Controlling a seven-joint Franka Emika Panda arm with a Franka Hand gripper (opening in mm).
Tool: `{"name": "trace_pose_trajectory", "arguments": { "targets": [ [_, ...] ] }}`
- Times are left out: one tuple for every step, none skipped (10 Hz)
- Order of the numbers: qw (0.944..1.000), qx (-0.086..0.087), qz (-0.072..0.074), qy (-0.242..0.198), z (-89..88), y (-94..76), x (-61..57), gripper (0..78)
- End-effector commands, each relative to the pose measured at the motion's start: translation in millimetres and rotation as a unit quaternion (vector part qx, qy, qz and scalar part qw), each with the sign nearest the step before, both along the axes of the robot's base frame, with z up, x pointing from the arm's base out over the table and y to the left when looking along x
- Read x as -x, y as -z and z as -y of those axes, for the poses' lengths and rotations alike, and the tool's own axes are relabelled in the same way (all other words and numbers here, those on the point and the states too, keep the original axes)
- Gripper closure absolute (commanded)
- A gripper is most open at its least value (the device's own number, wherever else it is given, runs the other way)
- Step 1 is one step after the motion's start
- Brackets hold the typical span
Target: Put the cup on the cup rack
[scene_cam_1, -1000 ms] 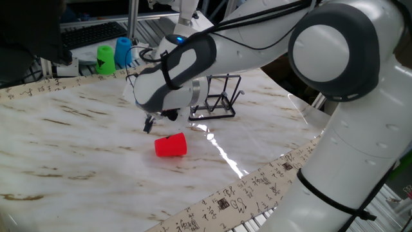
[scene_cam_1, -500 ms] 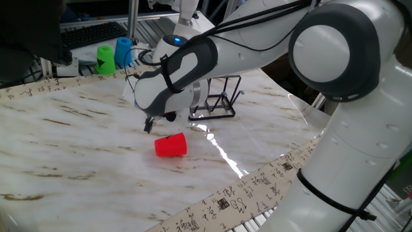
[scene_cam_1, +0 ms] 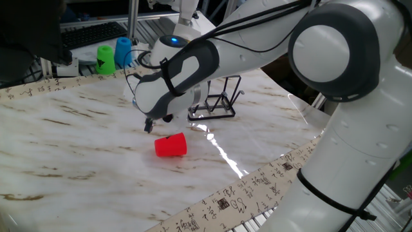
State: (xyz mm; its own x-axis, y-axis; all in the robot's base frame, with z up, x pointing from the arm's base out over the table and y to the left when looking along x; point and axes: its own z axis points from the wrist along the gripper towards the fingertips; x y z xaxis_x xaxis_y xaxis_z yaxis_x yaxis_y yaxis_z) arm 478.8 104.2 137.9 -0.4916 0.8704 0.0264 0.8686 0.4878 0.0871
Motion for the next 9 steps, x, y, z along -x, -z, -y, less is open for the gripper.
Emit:
{"name": "trace_pose_trajectory", "arguments": {
  "targets": [
    [0.9949,0.022,-0.006,0.098,-9.8,10.1,-7.8,77.6],
    [0.9922,0.027,-0.005,0.122,-13.6,16.2,-7.9,77.6],
    [0.9912,0.028,-0.006,0.129,-14.8,19.4,-5.9,77.6],
    [0.9895,0.031,-0.006,0.141,-14.7,20.0,-4.5,77.6],
    [0.9870,0.041,-0.005,0.155,-14.5,19.8,-4.4,77.6],
    [0.9850,0.052,-0.004,0.164,-14.0,19.3,-3.8,77.6],
    [0.9832,0.059,-0.004,0.172,-13.6,18.8,-3.4,77.6],
    [0.9827,0.062,-0.004,0.174,-13.3,18.6,-2.7,77.6],
    [0.9824,0.068,-0.005,0.174,-11.9,18.3,0.8,77.6]
  ]
}}
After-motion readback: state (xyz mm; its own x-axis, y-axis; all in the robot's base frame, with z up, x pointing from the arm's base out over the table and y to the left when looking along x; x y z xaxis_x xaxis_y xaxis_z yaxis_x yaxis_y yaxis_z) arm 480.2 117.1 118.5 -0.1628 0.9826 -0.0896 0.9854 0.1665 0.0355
